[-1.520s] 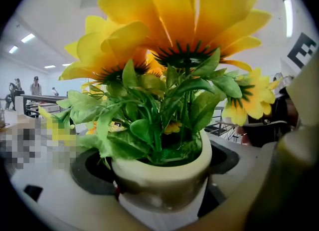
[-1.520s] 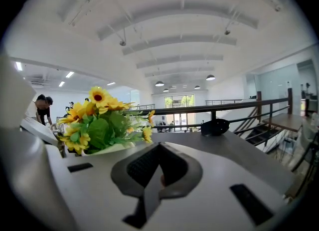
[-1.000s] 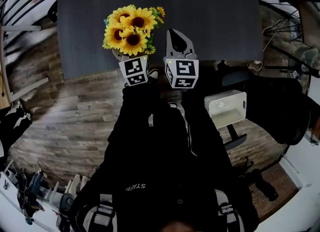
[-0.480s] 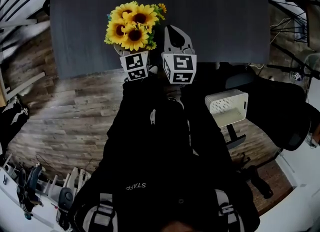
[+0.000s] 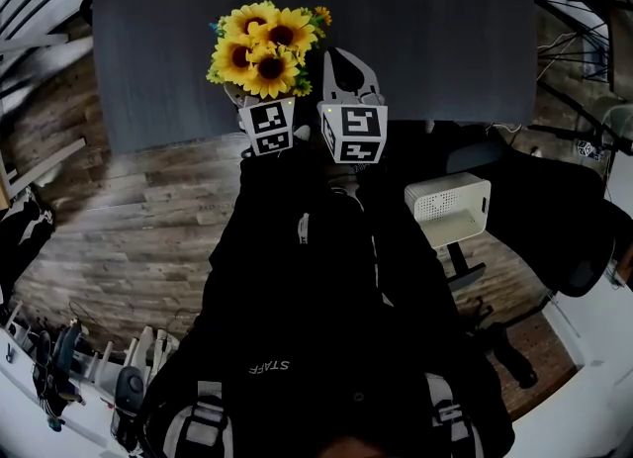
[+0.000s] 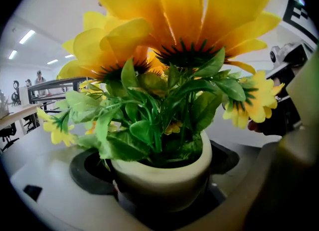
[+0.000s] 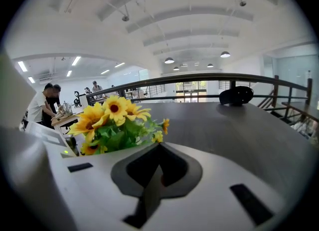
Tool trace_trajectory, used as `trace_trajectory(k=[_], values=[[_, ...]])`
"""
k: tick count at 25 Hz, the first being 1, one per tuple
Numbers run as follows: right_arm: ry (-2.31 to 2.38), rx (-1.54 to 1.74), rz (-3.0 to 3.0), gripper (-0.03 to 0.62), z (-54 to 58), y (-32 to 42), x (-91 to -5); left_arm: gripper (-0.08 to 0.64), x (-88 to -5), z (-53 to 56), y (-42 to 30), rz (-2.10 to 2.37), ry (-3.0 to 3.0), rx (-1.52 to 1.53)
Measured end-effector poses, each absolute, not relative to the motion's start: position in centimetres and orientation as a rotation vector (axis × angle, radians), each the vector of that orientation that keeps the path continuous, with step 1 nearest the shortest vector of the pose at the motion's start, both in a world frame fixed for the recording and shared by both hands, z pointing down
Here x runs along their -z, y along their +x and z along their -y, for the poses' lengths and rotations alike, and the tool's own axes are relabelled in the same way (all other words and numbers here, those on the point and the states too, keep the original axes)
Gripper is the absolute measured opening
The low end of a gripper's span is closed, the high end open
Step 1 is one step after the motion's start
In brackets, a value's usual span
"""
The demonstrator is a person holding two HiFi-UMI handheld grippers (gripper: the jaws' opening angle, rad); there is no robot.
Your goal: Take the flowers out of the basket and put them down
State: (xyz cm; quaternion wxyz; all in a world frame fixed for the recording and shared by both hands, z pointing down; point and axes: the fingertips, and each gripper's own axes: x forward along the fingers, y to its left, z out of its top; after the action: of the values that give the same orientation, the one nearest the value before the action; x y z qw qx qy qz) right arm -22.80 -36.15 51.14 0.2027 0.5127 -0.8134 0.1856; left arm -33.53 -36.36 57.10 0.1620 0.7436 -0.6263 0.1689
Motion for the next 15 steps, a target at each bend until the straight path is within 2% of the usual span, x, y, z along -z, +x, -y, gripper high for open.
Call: trace_trajectory(k=[15], values=[[1.441,-0.505,2.265,0.012,35.1,-23.2,-49.9,0.509,-57.1,36.2,-33.7,1.687,2.132,-0.553]])
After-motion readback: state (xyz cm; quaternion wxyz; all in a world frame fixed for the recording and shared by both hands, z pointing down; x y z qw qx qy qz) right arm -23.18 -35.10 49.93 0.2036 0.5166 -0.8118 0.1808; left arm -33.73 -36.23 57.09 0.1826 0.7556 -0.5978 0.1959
